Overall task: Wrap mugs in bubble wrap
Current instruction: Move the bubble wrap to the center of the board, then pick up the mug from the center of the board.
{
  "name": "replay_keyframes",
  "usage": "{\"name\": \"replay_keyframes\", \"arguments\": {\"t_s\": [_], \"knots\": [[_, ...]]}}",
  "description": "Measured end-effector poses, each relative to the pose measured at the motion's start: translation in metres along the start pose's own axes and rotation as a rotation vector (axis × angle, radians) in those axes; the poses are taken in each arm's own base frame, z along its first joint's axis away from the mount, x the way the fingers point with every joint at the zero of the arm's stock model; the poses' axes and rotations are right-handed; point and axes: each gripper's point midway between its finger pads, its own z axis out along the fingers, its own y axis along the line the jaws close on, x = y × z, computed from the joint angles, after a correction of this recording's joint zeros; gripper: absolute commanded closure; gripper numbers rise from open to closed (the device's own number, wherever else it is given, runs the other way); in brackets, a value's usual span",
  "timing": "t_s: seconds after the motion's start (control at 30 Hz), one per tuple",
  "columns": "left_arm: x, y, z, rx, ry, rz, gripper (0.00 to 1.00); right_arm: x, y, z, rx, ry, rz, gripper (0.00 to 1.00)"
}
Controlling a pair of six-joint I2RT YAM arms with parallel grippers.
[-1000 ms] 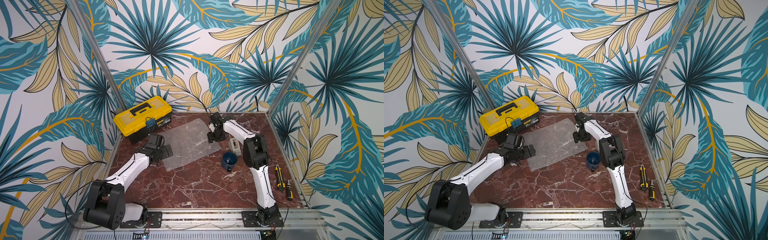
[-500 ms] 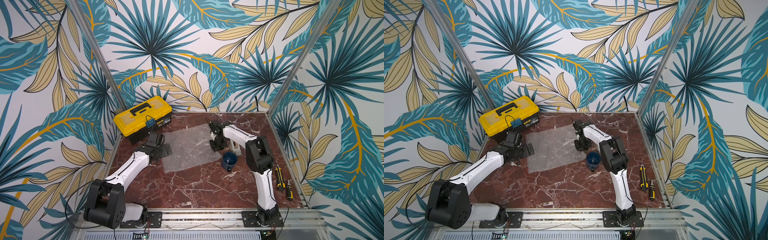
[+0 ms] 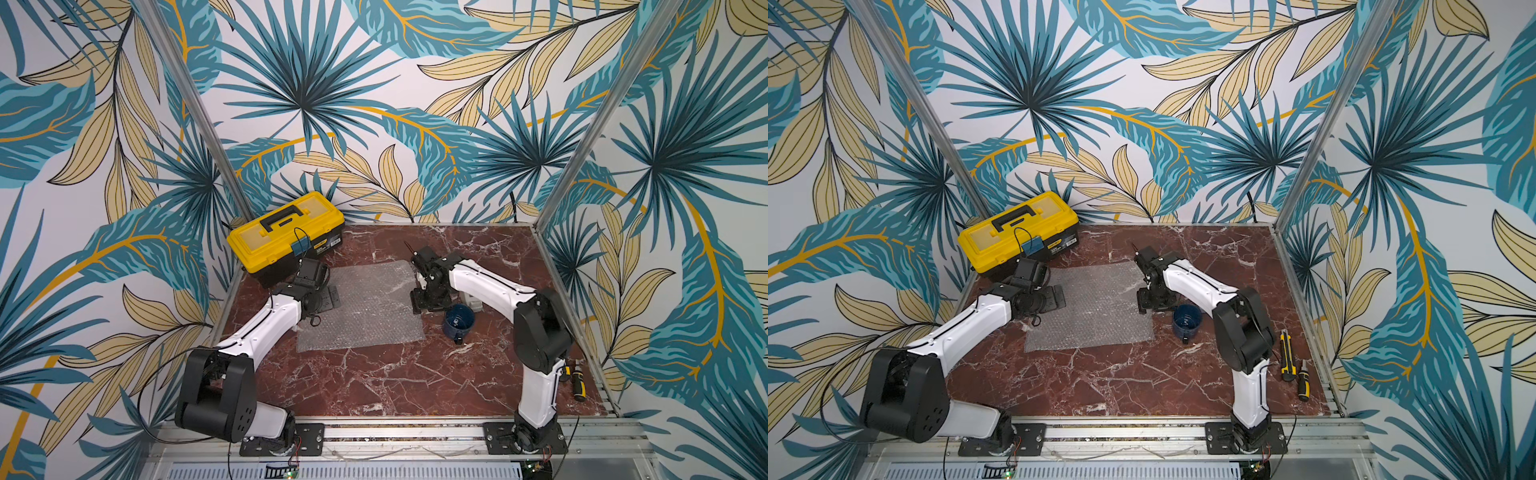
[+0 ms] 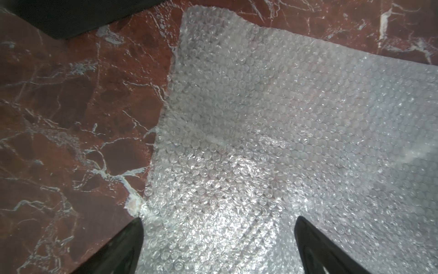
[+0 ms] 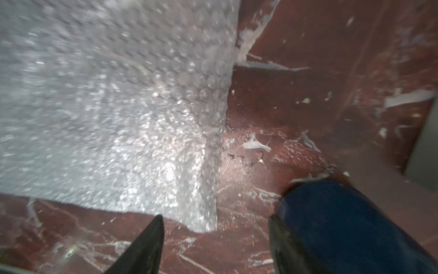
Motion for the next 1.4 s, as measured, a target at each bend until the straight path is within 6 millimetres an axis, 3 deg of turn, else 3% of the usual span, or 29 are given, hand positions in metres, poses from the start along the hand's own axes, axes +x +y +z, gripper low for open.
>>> {"name": "replay_keyframes", "arguments": {"t_s": [0.1, 0.17, 0.27, 0.43, 0.53, 0.7, 1.0, 1.4], "knots": [[-0.001, 0.006, 0.003, -0.016, 0.009, 0.003, 0.00, 0.000, -0.003, -0.050, -0.029, -0.113, 0.020, 0.21], [-0.003, 0.008, 0.003, -0.021, 0.009, 0.008, 0.00, 0.012, -0.012, -0.079, -0.033, -0.175, 0.038, 0.20], [-0.008, 0.008, 0.002, -0.016, 0.002, 0.015, 0.00, 0.039, -0.033, -0.096, 0.006, -0.203, 0.070, 0.20], [-0.009, 0.004, 0.001, 0.002, 0.005, 0.030, 0.00, 0.079, -0.071, -0.075, 0.120, -0.130, 0.133, 0.25], [-0.008, 0.002, 0.001, 0.011, 0.009, 0.035, 0.00, 0.090, -0.087, -0.061, 0.169, -0.091, 0.168, 0.25], [-0.007, 0.000, 0.000, 0.026, 0.015, 0.046, 0.00, 0.082, -0.098, -0.055, 0.192, -0.104, 0.209, 0.28], [-0.011, -0.015, -0.004, 0.111, 0.004, 0.049, 0.00, 0.060, -0.117, -0.023, 0.196, -0.073, 0.300, 0.39], [-0.019, -0.029, -0.019, 0.196, -0.043, 0.063, 0.00, 0.054, -0.117, -0.005, 0.155, -0.046, 0.352, 0.76]]}}
